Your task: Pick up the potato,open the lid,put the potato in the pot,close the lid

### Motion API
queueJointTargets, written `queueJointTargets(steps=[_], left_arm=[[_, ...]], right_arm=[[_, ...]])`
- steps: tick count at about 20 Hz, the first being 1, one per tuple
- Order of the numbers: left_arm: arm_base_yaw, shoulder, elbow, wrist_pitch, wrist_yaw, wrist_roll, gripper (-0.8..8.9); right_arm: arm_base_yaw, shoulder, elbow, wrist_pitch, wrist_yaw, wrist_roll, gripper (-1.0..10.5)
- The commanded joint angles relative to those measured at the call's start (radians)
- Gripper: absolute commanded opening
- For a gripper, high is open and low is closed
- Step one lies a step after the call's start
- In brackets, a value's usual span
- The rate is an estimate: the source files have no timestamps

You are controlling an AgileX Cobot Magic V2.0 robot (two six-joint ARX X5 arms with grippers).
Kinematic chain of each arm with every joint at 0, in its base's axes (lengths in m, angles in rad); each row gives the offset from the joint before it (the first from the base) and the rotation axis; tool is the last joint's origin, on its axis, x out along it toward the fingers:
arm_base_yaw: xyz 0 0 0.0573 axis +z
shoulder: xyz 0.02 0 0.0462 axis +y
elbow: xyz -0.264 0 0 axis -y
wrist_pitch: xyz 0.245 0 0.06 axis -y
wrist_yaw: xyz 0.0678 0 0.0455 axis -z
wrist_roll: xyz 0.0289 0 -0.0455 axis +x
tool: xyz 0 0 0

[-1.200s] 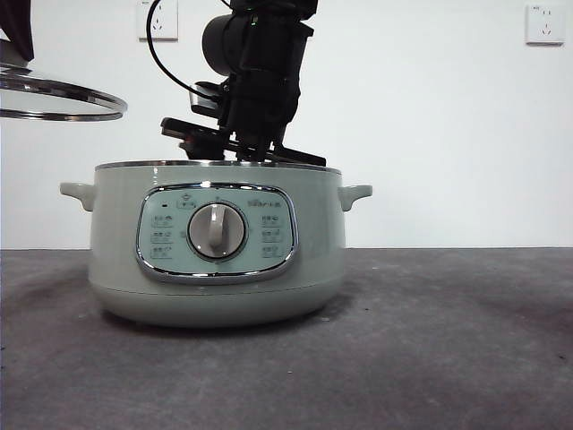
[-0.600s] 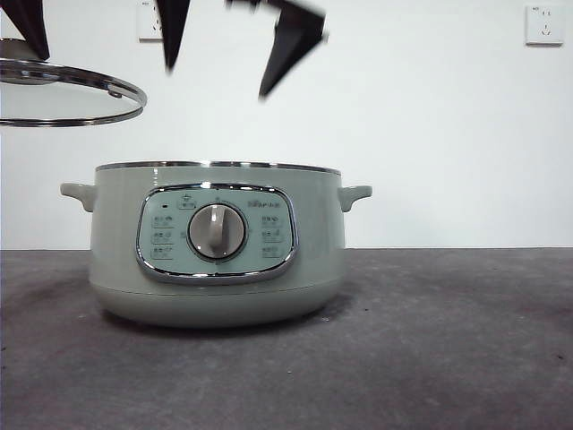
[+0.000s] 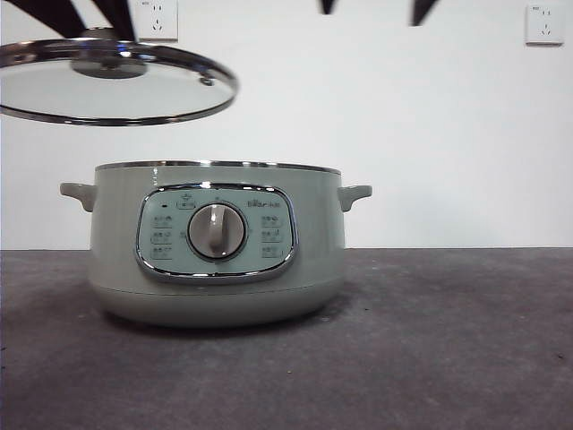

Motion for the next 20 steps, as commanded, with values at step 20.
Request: queueJointTargets(steps=[20], left_arm=[[-0.191,0.237,0.020,0.121,0.006,-0.011,-0.09]], right_arm=[[-0.006,-0.654,-0.545,-0.003,-0.007,0.128,6.6]])
